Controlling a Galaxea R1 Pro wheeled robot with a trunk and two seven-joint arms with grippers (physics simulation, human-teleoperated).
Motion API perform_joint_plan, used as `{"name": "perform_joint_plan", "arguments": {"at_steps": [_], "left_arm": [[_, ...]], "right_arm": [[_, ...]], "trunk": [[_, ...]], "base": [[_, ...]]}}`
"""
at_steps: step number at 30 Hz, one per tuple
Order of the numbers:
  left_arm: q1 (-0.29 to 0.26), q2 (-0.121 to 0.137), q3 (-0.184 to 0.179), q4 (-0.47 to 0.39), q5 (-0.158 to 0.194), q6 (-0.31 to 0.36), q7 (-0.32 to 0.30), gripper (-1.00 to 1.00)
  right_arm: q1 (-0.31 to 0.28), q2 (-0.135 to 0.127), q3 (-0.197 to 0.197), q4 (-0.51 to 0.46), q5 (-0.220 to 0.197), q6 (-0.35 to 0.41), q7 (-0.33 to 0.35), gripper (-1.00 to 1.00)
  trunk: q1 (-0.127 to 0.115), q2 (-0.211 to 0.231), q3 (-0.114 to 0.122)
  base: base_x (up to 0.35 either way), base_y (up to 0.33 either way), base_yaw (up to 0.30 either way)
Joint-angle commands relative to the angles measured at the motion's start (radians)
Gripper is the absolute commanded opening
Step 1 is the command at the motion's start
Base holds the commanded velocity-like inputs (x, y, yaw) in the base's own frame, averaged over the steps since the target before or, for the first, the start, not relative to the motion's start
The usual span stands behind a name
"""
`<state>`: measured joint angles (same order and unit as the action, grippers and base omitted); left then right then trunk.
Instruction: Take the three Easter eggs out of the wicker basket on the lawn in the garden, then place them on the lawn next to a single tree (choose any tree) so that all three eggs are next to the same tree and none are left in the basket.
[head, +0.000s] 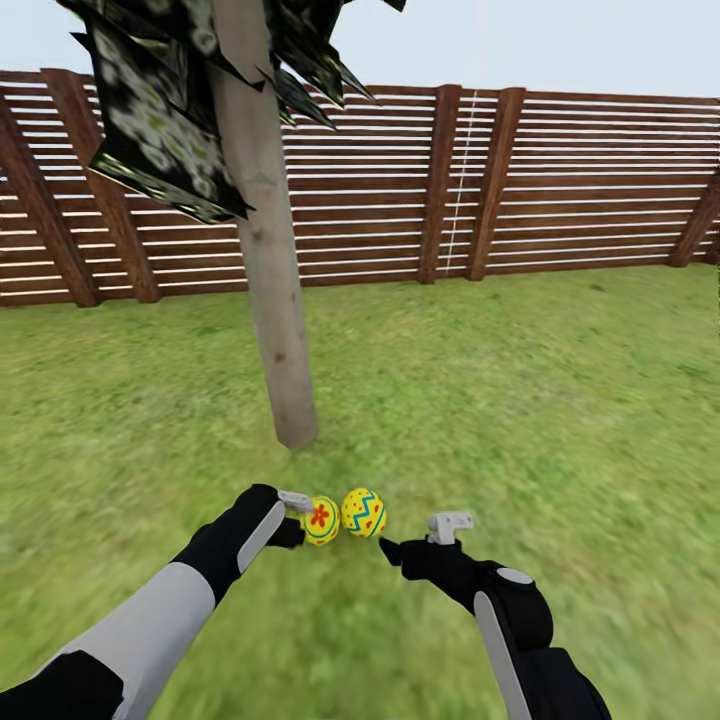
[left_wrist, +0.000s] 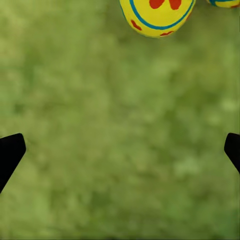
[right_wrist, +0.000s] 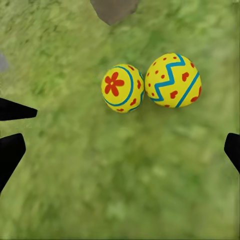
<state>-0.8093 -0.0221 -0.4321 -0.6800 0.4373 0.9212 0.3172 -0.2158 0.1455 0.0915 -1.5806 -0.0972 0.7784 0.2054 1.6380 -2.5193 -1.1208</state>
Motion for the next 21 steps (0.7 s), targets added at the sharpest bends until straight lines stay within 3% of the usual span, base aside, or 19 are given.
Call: {"name": "perform_joint_plan", "arguments": {"at_steps": [1,21], "left_arm": [[-0.001,0.001,-0.004,-0.001,0.011,0.002,0.009,1.0],[-0.008,0.0,-0.004,0.049,0.01,0.034,0.009,1.0]], "right_arm": [[0.0,0.0,-0.001,-0.001,-0.009,0.005,-0.003,1.0],[0.0,0.002,0.009,0.001,-0.01,0.005,-0.003,1.0]], "trunk": [[-0.001,0.0,0.003],[-0.01,0.005,0.08]], "base": [[0.0,0.0,0.0],[0.0,0.0,0.0]]}}
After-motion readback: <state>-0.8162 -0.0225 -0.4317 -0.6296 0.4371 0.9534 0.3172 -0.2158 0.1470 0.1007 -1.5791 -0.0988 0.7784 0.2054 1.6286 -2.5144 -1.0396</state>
